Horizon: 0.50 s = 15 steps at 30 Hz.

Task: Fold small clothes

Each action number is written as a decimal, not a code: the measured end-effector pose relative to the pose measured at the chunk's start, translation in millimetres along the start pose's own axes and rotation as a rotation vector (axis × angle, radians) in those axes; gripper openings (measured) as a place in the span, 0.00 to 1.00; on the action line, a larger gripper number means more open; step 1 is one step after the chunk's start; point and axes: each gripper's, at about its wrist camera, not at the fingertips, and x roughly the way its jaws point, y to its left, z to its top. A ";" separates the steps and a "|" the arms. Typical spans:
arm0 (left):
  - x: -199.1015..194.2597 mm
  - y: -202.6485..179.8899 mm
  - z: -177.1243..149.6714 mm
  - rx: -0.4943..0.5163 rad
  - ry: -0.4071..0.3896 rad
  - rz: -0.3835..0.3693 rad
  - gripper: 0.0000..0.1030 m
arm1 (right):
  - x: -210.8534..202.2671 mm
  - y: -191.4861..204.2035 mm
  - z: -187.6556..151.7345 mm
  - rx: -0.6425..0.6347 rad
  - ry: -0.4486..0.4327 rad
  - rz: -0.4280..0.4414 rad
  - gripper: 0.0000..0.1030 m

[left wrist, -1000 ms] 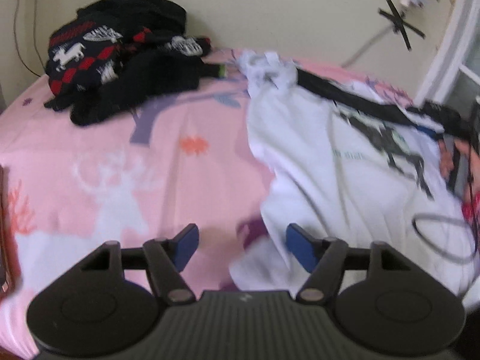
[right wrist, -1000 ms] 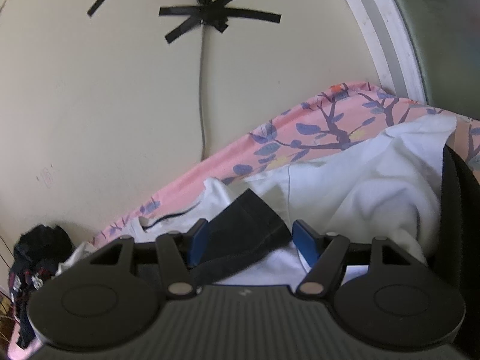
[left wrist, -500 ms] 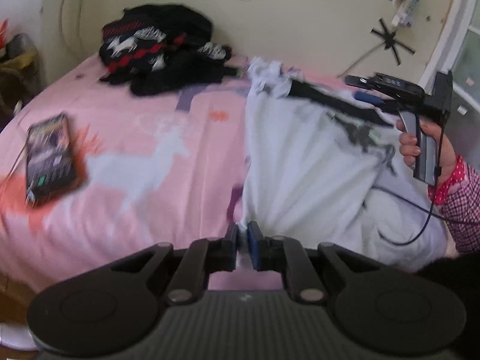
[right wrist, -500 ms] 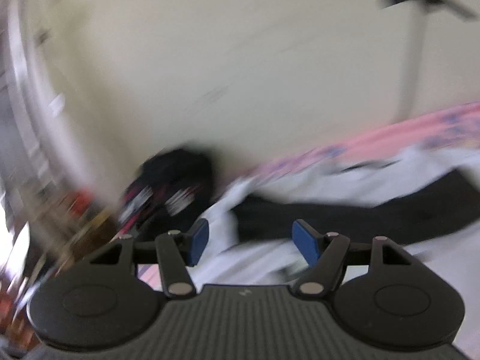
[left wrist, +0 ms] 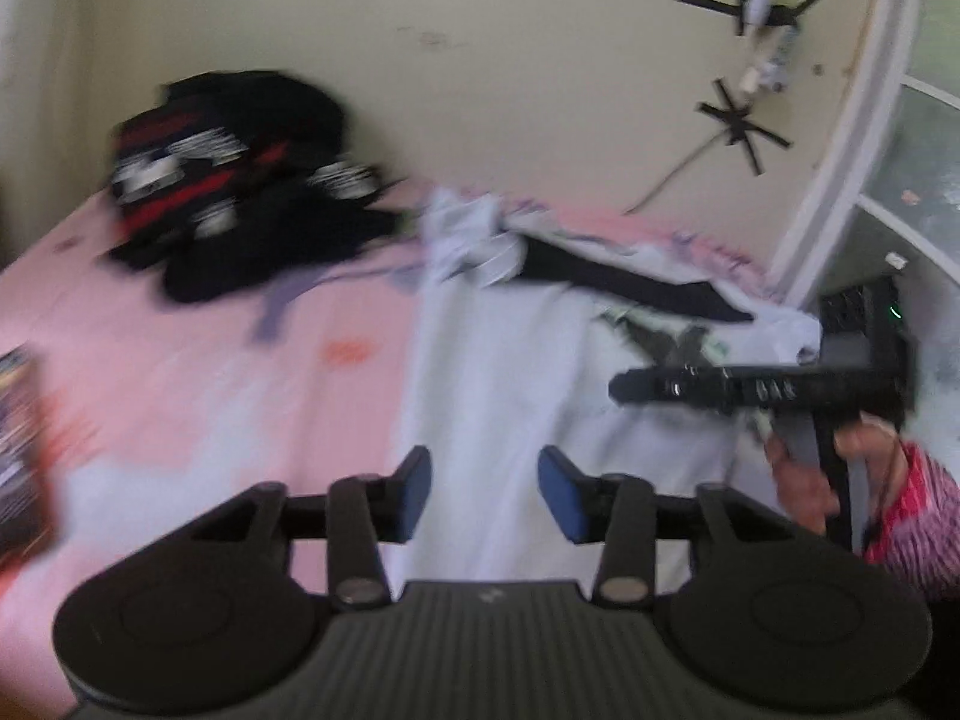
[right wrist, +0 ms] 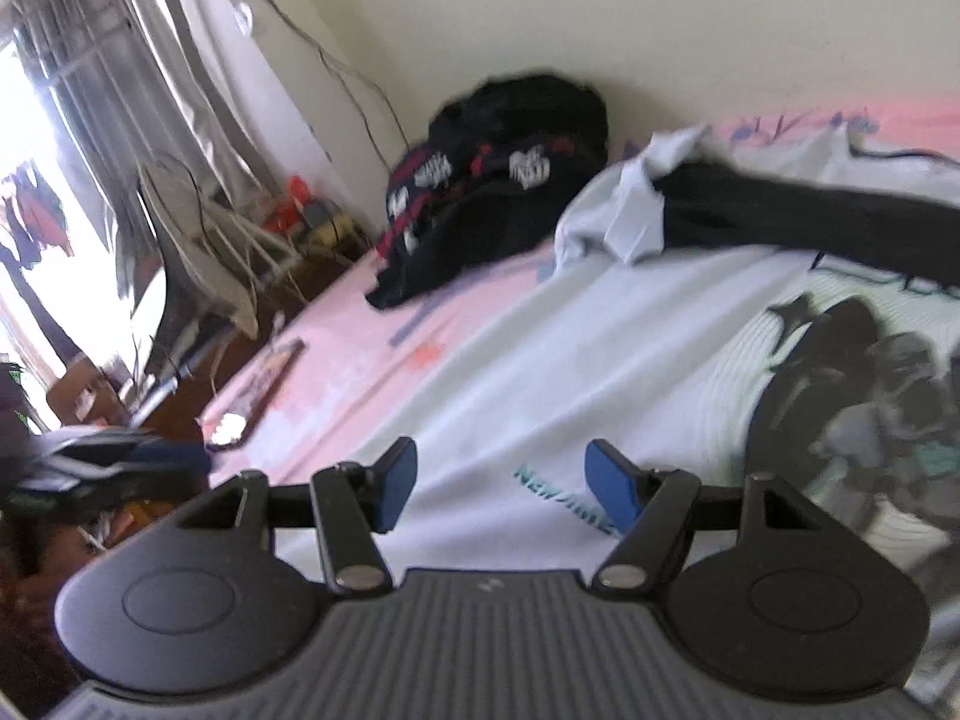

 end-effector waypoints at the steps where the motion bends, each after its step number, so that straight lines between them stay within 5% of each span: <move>1: 19.9 -6.1 6.9 0.011 0.011 -0.005 0.42 | -2.3 0.8 -0.8 -0.006 -0.025 -0.037 0.64; 4: 74.5 -12.4 30.6 0.017 0.068 -0.022 0.42 | -23.9 -28.1 4.0 0.052 -0.104 -0.152 0.64; 8: 116.3 -7.7 33.6 0.049 0.104 0.114 0.44 | -43.3 -71.4 3.4 0.149 -0.171 -0.345 0.64; 12: 101.2 -6.5 16.0 0.096 0.085 0.138 0.45 | -63.6 -102.9 -9.6 0.318 -0.262 -0.273 0.65; 15: 91.7 -3.5 21.1 0.042 0.111 0.085 0.45 | -73.6 -114.8 -13.2 0.389 -0.302 -0.245 0.65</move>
